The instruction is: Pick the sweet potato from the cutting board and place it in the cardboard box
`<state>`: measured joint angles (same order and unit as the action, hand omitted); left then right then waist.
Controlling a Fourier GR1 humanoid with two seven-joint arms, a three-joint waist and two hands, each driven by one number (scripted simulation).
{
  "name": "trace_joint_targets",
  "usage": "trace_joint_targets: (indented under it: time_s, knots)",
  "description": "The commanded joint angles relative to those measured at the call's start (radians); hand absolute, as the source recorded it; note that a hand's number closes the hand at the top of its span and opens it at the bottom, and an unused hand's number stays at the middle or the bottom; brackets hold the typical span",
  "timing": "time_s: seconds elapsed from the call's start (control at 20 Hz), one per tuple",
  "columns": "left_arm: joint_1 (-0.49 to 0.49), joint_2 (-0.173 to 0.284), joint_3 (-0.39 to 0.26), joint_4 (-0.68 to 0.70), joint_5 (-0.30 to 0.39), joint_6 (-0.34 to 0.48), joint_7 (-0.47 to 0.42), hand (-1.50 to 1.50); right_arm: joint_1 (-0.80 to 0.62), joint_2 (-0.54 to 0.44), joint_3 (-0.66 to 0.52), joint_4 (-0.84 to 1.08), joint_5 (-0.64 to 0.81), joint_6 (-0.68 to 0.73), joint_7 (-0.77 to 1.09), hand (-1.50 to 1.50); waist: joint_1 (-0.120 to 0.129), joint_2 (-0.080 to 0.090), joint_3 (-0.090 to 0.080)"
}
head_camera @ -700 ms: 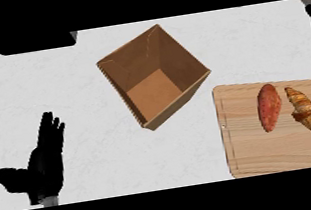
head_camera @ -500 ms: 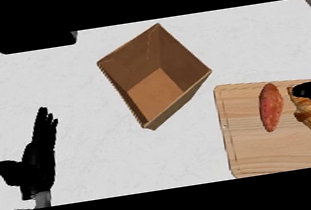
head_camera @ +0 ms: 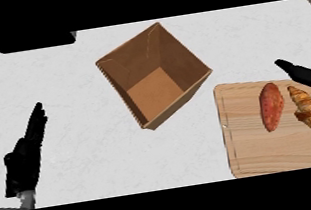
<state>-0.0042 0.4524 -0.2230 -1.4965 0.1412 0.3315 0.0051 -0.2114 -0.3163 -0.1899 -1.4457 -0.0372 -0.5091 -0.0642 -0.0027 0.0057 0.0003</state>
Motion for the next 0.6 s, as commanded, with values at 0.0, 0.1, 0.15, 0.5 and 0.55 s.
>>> trace_joint_targets:
  time_s: [0.0, 0.1, 0.15, 0.5, 0.55]
  knots:
    - [0.024, 0.008, 0.003, -0.048, -0.049, -0.019, 0.045, 0.0, 0.018, 0.064, -0.01, 0.075, 0.037, -0.063, -0.075, -1.5, 0.007, -0.006, 0.0]
    - [-0.025, 0.0, 0.001, 0.005, -0.063, -0.013, 0.054, 0.0, 0.089, -0.052, 0.043, -0.024, 0.089, 0.028, 0.045, -1.5, -0.002, -0.007, -0.001]
    - [-0.001, 0.006, 0.017, -0.005, -0.038, -0.018, 0.025, 0.0, 0.102, -0.091, 0.074, 0.002, 0.129, 0.049, 0.1, -1.5, 0.0, -0.007, -0.001]
    - [-0.009, 0.024, 0.023, -0.024, -0.026, -0.039, 0.065, 0.0, 0.128, -0.41, 0.178, -0.075, 0.194, 0.391, 0.41, -1.5, -0.003, -0.01, -0.004]
    - [0.019, -0.012, -0.001, -0.009, -0.049, -0.012, 0.029, 0.0, 0.13, -0.429, 0.195, -0.098, 0.184, 0.438, 0.472, -1.5, -0.003, -0.01, -0.005]
